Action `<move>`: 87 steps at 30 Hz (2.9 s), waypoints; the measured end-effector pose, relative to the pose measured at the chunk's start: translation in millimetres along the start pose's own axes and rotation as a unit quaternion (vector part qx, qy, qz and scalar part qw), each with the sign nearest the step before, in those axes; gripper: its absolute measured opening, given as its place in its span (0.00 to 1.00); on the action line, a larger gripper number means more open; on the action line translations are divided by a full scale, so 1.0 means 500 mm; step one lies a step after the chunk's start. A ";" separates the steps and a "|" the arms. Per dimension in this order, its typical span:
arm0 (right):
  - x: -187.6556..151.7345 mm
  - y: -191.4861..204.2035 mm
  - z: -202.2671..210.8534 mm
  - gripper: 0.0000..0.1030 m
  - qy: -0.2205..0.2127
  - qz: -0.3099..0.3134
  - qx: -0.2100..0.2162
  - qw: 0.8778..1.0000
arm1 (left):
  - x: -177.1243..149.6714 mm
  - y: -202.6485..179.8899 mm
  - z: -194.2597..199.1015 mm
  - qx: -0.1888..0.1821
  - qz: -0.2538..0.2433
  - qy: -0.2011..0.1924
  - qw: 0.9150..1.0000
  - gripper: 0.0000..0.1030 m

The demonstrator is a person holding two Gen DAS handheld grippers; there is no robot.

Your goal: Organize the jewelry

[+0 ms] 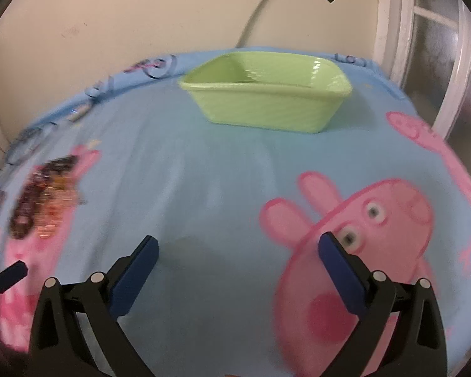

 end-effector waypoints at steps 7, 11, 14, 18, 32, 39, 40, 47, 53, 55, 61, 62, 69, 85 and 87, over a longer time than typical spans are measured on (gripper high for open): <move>-0.014 0.141 -0.015 0.78 0.023 0.114 0.022 0.993 | -0.031 0.151 0.042 0.080 0.105 -0.012 0.991 0.95; -0.013 0.144 -0.024 0.78 0.029 0.127 0.018 0.991 | -0.034 0.185 0.018 0.090 0.140 0.020 0.986 0.95; -0.017 0.144 -0.026 0.78 0.027 0.129 0.016 0.991 | -0.043 0.187 -0.004 0.087 0.137 0.031 0.986 0.95; -0.014 0.145 -0.024 0.78 0.028 0.129 0.016 0.991 | -0.054 0.178 -0.003 0.087 0.130 0.026 0.987 0.95; -0.011 0.144 -0.025 0.78 0.028 0.128 0.016 0.991 | -0.048 0.175 -0.001 0.089 0.130 0.023 0.987 0.95; -0.013 0.142 -0.025 0.78 0.028 0.128 0.016 0.991 | -0.048 0.175 -0.001 0.089 0.130 0.022 0.987 0.95; -0.013 0.143 -0.025 0.78 0.028 0.129 0.016 0.991 | -0.048 0.174 -0.001 0.089 0.130 0.022 0.987 0.95; -0.013 0.143 -0.025 0.78 0.027 0.129 0.016 0.991 | -0.049 0.174 -0.002 0.089 0.129 0.022 0.987 0.95; -0.012 0.143 -0.022 0.78 0.027 0.130 0.015 0.991 | -0.049 0.174 -0.002 0.089 0.129 0.022 0.987 0.95; -0.012 0.143 -0.022 0.78 0.026 0.130 0.015 0.991 | -0.048 0.173 -0.002 0.089 0.129 0.022 0.987 0.95; -0.013 0.141 -0.020 0.78 0.026 0.126 0.022 0.991 | -0.045 0.182 0.000 0.068 0.125 0.025 0.990 0.95; -0.012 0.139 -0.019 0.78 0.026 0.126 0.026 0.991 | -0.044 0.188 0.004 0.052 0.124 0.027 0.990 0.95; 0.006 0.094 0.002 0.78 0.019 0.078 0.106 0.991 | -0.056 0.292 0.064 -0.044 0.209 -0.048 0.976 0.95; 0.077 0.272 -0.030 0.00 0.077 0.171 0.284 0.940 | 0.044 0.308 -0.024 -0.066 0.111 0.008 0.992 0.51; 0.092 0.303 -0.043 0.00 0.081 0.174 0.298 0.935 | 0.047 0.316 -0.040 -0.074 0.125 0.019 0.989 0.49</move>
Point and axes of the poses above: each gripper's, at about its wrist camera, not at the fingertips, and z roughly against the way its jaws point, y to its left, x to its top, the point moved 1 cm from there along -z, roughly the way its jaws point, and after that the axes turned 1 degree about x, right-handed, at the moved point
